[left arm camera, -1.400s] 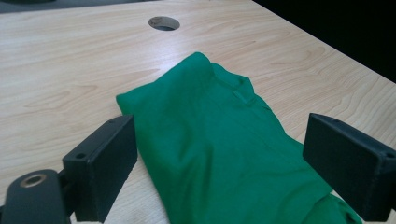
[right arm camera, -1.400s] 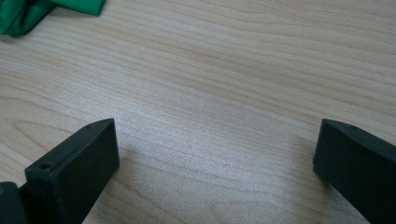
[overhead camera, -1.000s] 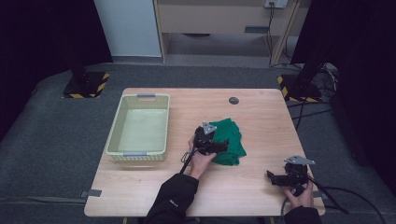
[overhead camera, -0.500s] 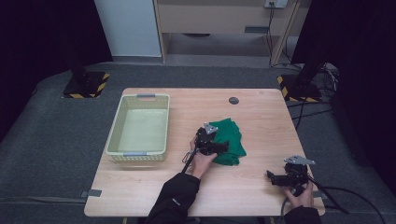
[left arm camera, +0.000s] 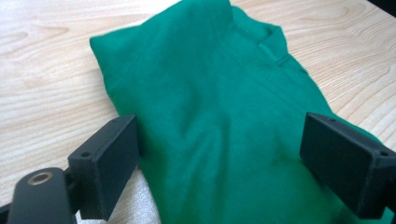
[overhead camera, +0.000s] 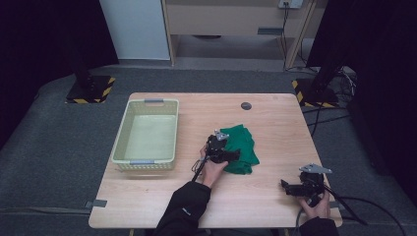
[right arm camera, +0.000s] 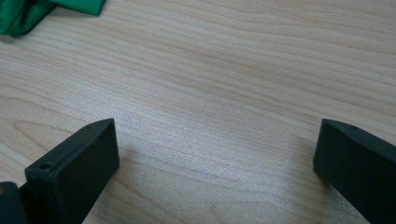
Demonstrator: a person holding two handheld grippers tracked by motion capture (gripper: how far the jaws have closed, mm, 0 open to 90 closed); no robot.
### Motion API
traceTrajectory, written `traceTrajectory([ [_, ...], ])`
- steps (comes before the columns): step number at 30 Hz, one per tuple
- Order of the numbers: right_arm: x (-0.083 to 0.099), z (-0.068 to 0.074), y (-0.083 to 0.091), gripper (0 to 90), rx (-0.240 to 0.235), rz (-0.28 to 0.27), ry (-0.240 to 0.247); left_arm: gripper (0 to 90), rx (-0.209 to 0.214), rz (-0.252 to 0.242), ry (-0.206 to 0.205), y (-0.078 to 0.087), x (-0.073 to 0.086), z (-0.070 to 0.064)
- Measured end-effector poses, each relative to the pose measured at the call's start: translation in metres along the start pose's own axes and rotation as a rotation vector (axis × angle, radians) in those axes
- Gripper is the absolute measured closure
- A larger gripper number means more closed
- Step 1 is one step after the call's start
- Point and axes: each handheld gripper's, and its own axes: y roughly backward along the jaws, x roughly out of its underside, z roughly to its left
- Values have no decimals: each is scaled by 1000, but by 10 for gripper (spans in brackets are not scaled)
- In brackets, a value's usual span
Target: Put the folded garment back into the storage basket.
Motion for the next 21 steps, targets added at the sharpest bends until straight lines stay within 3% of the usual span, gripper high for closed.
traceTrajectory([
  [8, 0, 0, 0, 2, 0, -1, 2, 140, -11, 18, 0, -2, 0, -1],
  [13, 0, 0, 0, 2, 0, -1, 1, 168, -38, 32, -21, -3, 0, -3],
  [21, 0, 0, 0, 2, 0, 0, 0, 257, -73, 23, -11, -3, 0, -4],
])
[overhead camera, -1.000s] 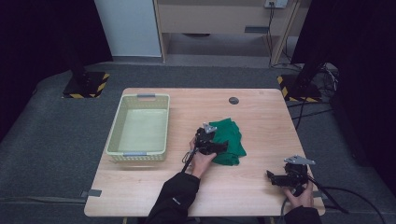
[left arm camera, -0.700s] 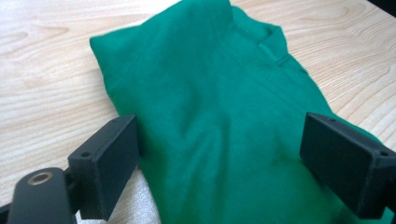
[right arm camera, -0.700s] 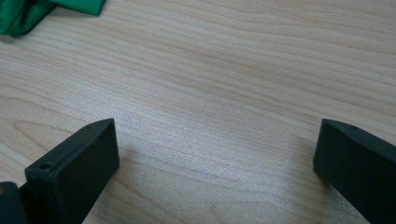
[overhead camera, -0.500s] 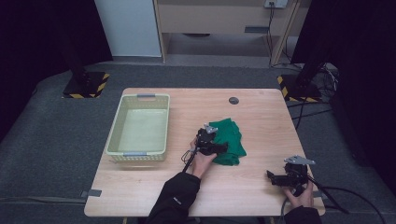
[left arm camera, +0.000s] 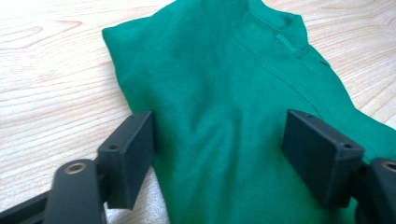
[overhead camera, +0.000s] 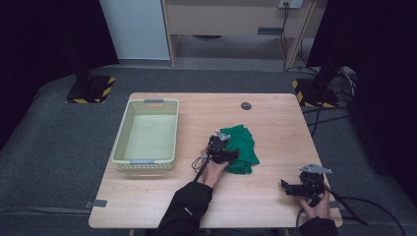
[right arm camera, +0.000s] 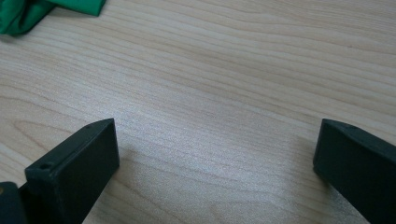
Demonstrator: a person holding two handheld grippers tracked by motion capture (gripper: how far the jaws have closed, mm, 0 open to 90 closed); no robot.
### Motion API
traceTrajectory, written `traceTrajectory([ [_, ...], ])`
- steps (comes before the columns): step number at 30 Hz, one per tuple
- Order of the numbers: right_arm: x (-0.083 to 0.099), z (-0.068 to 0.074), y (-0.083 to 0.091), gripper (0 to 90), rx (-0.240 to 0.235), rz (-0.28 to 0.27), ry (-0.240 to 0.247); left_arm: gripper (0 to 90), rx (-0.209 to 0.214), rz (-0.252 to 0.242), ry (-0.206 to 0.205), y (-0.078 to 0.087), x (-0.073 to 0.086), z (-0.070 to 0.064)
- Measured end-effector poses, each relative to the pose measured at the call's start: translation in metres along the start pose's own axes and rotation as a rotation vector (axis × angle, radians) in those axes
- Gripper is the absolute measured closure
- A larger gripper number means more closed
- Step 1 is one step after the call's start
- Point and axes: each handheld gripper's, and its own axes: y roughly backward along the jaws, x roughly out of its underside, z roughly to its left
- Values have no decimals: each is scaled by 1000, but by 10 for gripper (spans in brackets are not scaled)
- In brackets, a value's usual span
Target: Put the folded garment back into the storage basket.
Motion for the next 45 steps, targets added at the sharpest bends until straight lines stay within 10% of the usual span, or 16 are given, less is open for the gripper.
traceTrajectory([
  [21, 0, 0, 0, 2, 0, -1, 1, 725, -24, -31, 16, 4, 4, -14],
  [45, 0, 0, 0, 2, 0, 0, 0, 755, 156, -209, -56, 76, -24, -23],
])
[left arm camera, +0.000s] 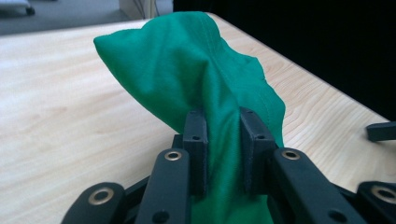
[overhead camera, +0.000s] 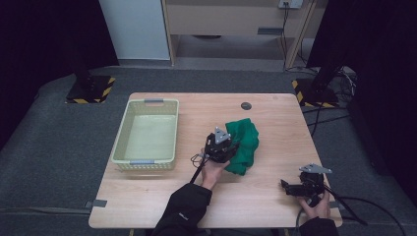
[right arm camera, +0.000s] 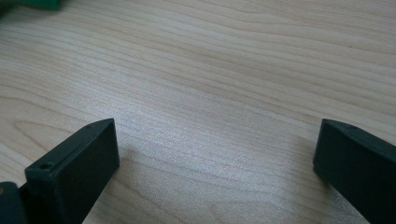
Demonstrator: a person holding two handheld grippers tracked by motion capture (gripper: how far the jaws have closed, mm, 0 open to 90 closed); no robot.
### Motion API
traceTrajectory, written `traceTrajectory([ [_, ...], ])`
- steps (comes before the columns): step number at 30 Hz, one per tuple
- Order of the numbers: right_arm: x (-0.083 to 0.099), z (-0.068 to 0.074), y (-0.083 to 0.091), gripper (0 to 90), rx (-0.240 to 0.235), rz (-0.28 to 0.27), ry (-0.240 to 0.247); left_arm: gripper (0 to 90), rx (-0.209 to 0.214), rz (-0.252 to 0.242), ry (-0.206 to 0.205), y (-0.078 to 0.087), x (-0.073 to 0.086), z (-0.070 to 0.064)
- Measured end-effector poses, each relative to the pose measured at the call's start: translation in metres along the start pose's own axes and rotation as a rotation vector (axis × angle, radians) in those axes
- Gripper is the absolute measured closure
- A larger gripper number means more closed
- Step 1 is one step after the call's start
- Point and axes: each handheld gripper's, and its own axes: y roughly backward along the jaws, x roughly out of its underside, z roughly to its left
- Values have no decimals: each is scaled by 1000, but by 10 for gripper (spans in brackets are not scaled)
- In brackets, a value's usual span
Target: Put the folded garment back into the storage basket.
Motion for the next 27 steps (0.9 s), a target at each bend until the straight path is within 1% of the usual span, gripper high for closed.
traceTrajectory([
  [6, 0, 0, 0, 2, 0, 0, 0, 755, 6, -37, -31, 19, -12, -3],
  [12, 0, 0, 0, 2, 0, 0, 0, 755, 12, -59, -46, 33, -20, -4],
  [17, 0, 0, 0, 2, 0, 0, 0, 754, 17, -71, -66, 41, -26, -6],
  [27, 0, 0, 0, 2, 0, -2, 2, 754, 7, -92, -77, 56, -30, -3],
])
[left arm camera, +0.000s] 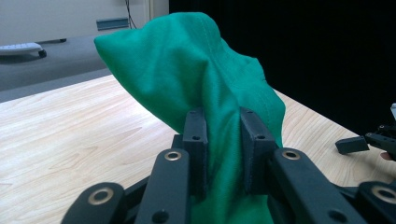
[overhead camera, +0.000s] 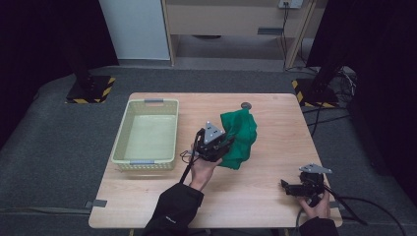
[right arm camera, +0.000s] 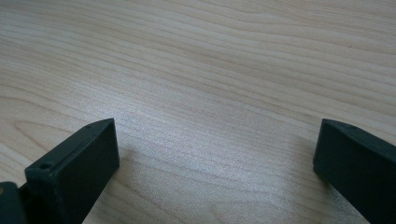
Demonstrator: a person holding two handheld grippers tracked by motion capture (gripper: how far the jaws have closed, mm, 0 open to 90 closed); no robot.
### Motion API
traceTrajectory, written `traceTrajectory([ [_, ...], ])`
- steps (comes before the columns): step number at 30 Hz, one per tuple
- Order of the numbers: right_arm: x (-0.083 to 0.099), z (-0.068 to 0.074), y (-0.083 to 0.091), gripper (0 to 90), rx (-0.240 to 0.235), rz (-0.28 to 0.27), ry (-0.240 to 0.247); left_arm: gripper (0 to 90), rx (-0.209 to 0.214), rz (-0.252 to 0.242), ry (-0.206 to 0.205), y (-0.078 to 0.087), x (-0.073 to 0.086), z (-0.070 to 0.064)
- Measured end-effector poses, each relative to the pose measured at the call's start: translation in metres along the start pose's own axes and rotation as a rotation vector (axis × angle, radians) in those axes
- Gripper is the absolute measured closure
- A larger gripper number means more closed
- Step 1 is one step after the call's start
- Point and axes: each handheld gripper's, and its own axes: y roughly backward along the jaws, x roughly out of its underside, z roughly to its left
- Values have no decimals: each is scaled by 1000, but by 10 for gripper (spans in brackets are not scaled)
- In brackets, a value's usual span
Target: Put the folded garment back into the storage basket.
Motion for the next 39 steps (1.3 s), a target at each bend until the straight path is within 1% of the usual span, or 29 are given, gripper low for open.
traceTrajectory([
  [23, 0, 0, 0, 2, 0, 0, -1, 753, -31, -26, -4, 27, -6, 16],
  [29, 0, 0, 0, 2, 0, 1, -1, 753, -40, -31, -17, 34, -10, 19],
  [35, 0, 0, 0, 2, 0, 1, -1, 753, -47, -36, -15, 40, -12, 22],
  [39, 0, 0, 0, 2, 0, 1, -1, 753, -50, -37, -23, 43, -13, 23],
])
